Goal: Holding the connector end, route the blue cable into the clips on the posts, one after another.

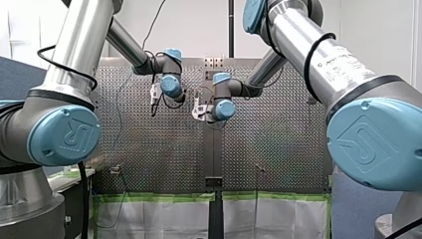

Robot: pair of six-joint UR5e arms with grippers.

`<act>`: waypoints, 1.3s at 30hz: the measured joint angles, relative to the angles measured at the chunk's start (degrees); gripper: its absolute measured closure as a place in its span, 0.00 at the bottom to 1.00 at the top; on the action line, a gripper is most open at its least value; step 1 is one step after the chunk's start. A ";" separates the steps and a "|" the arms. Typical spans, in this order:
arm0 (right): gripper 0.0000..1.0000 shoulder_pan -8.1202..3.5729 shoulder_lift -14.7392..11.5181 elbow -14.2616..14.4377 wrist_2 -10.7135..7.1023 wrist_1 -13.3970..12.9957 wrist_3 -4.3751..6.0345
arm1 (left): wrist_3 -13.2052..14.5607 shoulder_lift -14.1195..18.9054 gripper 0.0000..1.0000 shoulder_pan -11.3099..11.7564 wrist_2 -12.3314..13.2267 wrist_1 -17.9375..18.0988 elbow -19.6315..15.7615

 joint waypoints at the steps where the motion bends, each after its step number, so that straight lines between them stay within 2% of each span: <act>1: 1.00 -0.02 0.02 0.31 0.00 -0.19 -0.03 | -0.05 -0.24 1.00 0.00 0.03 0.14 0.00; 11: 1.00 -0.83 0.38 4.34 -0.04 -3.90 0.02 | -0.42 -2.01 1.00 -0.25 -0.16 1.00 0.01; 27: 1.00 -2.54 2.25 5.03 0.26 -4.47 -0.13 | -2.88 -7.99 1.00 -2.35 0.58 1.91 0.00; 33: 1.00 -2.81 3.39 5.05 0.18 -4.94 -0.13 | -5.34 -8.33 1.00 -3.16 1.60 3.64 0.00; 39: 1.00 -2.77 3.70 5.09 0.04 -4.98 -0.13 | -7.78 -9.05 1.00 -3.47 2.67 3.88 0.00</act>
